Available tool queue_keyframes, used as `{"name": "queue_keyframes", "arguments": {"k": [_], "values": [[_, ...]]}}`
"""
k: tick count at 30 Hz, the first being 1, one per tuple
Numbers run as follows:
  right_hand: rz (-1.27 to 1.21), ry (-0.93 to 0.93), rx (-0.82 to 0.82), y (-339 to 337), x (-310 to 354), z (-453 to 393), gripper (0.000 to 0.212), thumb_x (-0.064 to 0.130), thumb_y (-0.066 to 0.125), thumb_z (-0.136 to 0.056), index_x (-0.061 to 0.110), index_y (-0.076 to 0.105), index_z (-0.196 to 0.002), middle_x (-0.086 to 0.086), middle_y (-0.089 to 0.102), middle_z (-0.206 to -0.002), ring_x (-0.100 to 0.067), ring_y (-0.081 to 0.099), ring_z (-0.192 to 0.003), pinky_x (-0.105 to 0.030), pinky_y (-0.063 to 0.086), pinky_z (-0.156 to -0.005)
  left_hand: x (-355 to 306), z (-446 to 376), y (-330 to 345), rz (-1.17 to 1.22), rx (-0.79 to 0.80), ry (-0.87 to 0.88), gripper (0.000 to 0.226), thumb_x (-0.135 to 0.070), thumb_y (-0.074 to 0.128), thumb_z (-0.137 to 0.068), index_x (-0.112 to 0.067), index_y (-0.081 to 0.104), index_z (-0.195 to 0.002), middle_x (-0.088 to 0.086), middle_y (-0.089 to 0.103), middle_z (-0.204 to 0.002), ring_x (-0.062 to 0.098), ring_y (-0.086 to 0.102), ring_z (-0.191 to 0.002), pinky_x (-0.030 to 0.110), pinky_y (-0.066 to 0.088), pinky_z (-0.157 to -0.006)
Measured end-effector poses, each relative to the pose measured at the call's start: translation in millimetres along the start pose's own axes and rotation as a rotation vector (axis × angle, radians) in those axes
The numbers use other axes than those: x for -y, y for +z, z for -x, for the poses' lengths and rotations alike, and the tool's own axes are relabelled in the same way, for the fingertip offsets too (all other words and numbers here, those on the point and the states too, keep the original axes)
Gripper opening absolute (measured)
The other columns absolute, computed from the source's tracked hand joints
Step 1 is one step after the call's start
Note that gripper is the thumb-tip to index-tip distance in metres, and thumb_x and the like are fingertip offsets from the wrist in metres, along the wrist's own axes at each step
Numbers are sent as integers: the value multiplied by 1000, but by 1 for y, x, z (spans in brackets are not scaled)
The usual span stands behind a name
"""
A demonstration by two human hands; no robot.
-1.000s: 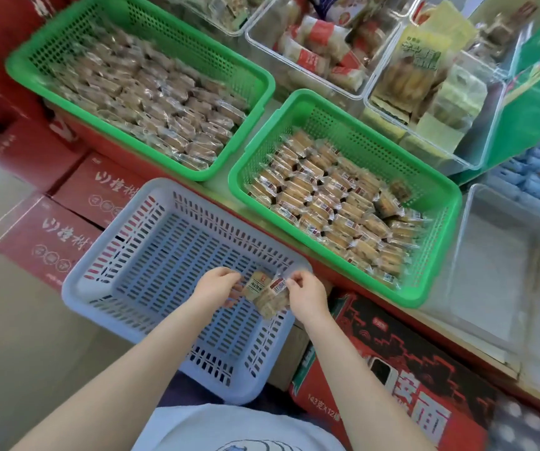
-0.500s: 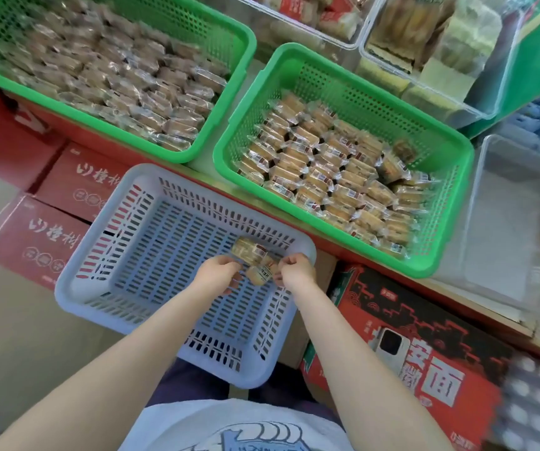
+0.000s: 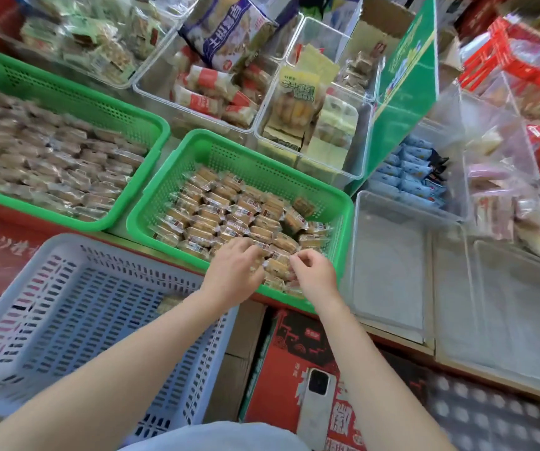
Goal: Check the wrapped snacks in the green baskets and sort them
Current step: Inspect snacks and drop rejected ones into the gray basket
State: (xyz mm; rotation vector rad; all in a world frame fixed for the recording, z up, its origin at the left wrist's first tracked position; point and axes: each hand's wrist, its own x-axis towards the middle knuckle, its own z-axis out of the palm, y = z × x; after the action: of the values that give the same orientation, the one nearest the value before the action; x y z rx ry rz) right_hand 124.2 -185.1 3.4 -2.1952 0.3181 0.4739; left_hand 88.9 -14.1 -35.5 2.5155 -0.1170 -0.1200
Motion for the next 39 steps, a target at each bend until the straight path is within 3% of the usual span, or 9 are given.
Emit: {"name": "queue_keyframes", "arguments": {"k": [3,9,15,25,30,32,34,36,39], "values": [[65,-14,-22,-8,-3,-35,16,15,54,-96,18,68,-103,4,67,-98,-19,63,-93,-28,49,-74,2,-27,14,-156,200,-11,56,-49,42,-102,-17,47,-147,5,37,-160,26,25,-151,46,19,-124],[154,-56,-117,-5,-9,-92,28,9,52,-96,16,64,-120,-4,64,-124,-19,60,-100,-24,40,-78,-4,-64,31,-301,390,28,67,-56,30,-104,-29,10,-162,-6,-2,-170,19,-7,-157,48,-3,-126],[276,-67,-153,9,-12,-125,47,25,67,-94,17,54,-138,-8,54,-137,-26,52,-125,-34,43,-100,4,-80,45,-358,409,37,67,-60,26,-103,-36,2,-161,-8,-9,-169,18,-15,-155,52,-11,-124],[557,-199,-203,11,-15,-130,21,27,65,-91,11,59,-102,-7,47,-114,-23,51,-87,-32,39,-66,9,-79,47,-321,396,34,67,-60,29,-102,-38,6,-161,-10,-6,-169,16,-14,-155,50,-12,-124],[190,-187,-281,-5,-14,-112,20,23,68,-87,11,63,-104,1,56,-100,-17,53,-81,-25,35,-62,9,-79,44,-284,374,36,66,-57,34,-103,-37,11,-161,-10,-3,-169,15,-11,-156,49,-10,-125],[-6,-117,-328,-17,-12,-96,16,23,69,-87,18,64,-101,6,64,-91,-13,59,-81,-12,39,-59,6,-77,40,-160,332,2,62,-53,38,-104,-34,21,-160,-8,6,-169,14,-3,-156,46,-6,-126],[-242,-6,-340,-29,-8,-77,14,24,71,-87,21,63,-98,8,68,-87,-13,66,-80,-9,45,-62,-5,-73,30,167,236,-158,54,-46,47,-103,-29,37,-154,-6,29,-164,16,20,-153,44,13,-126],[-501,93,-243,-37,-6,-56,20,26,72,-86,23,63,-103,3,73,-91,-13,71,-81,-21,54,-69,-23,-68,11,673,166,-420,46,-41,54,-102,-25,49,-145,-2,53,-147,17,51,-134,43,43,-112],[-658,132,50,-36,-4,-23,27,21,67,-90,19,58,-115,-11,76,-98,-24,73,-80,-45,61,-76,-43,-57,-16,1377,155,-694,37,-30,61,-97,-15,58,-130,11,70,-120,23,72,-103,36,61,-81]]}}
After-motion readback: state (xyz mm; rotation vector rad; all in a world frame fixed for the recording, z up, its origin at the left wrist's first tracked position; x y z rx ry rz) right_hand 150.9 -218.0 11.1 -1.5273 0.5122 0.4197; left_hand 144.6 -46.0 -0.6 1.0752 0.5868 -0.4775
